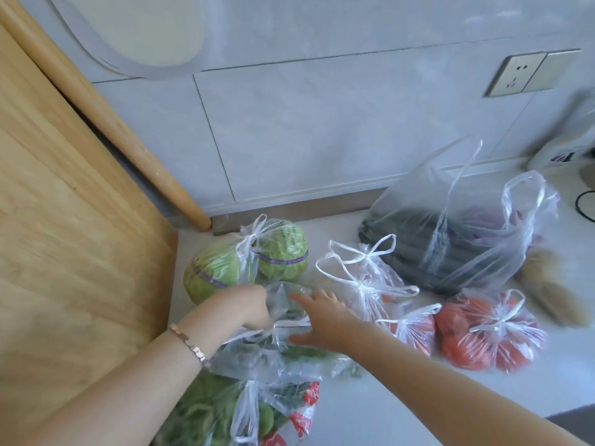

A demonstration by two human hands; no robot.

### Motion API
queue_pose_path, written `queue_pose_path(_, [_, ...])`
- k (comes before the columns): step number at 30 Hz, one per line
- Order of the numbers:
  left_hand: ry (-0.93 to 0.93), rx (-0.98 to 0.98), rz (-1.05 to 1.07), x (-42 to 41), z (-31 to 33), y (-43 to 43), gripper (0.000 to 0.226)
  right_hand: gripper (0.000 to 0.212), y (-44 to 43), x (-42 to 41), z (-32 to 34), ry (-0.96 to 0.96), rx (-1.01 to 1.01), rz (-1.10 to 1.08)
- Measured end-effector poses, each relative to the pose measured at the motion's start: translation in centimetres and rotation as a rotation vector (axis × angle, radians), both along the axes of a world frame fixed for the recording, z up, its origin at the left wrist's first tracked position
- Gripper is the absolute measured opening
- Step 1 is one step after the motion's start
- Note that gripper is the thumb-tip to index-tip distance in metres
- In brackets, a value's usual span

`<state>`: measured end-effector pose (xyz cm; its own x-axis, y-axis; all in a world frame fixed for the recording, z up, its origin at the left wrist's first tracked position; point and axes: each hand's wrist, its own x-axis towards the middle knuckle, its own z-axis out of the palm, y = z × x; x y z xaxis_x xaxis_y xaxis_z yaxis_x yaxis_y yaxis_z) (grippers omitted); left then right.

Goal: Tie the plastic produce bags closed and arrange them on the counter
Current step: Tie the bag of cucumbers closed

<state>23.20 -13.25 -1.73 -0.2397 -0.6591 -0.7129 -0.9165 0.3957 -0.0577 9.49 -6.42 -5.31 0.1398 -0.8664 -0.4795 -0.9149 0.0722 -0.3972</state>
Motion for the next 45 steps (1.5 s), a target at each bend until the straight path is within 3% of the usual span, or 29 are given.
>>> queue_pose_path(2, [0.197,-0.052,0.053,-2.1,1.9,-1.5,0.019,0.060,-0.6,-1.7,2.4,-0.089,-0.086,-0.087])
queue_pose_path(5, [0.454,-0.335,0.094,-6.7,3.9,-2.9,0.012,0.035,-1.2,-5.8,5.4,-0.108,-0.193,-0.261])
queue_pose_path(8, [0.627,-0.319,0.083,-12.4,5.1,-2.6,0.009,0.027,-0.8,-11.3,7.4,-0.025,-0.225,-0.334])
queue_pose_path(14, [0.665,-0.300,-0.035,-23.2,5.8,-1.6,0.011,0.025,1.2,-22.7,9.3,0.113,-0.221,-0.397])
queue_pose_path(18, [0.682,-0.395,0.040,-31.0,5.6,-1.1,0.014,0.025,1.9,-32.0,8.0,0.146,-0.203,-0.441])
queue_pose_path(22, [0.674,-0.582,0.132,-37.4,4.5,-1.6,0.063,0.022,2.1,-39.4,6.6,0.193,-0.299,-0.564])
queue_pose_path(25, [0.691,-0.621,0.288,-40.5,3.7,-2.9,0.077,0.042,1.7,-42.4,6.0,0.061,-0.274,-0.606])
queue_pose_path(27, [0.701,-0.478,0.424,-41.5,3.5,-3.6,0.071,0.061,1.1,-42.9,5.8,-0.114,-0.167,-0.598])
queue_pose_path(29, [0.789,-0.270,0.527,-41.9,3.6,-3.8,0.060,0.067,0.7,-42.6,5.7,-0.301,-0.087,-0.576])
queue_pose_path(32, [0.960,-0.215,0.569,-42.0,4.5,-3.1,0.009,0.059,0.2,-42.1,6.1,-0.519,-0.004,-0.497])
queue_pose_path(36, [1.048,-0.235,0.653,-40.3,5.4,-1.0,0.013,0.045,-0.6,-40.9,6.8,-0.792,0.100,-0.512])
queue_pose_path(40, [1.128,-0.268,0.851,-37.1,6.0,0.2,0.014,0.036,-1.7,-40.1,8.1,-1.064,0.118,-0.694])
queue_pose_path(45, [1.301,-0.157,1.049,-33.6,7.8,1.7,0.019,0.027,-3.0,-40.6,11.6,-1.063,-0.029,-0.756])
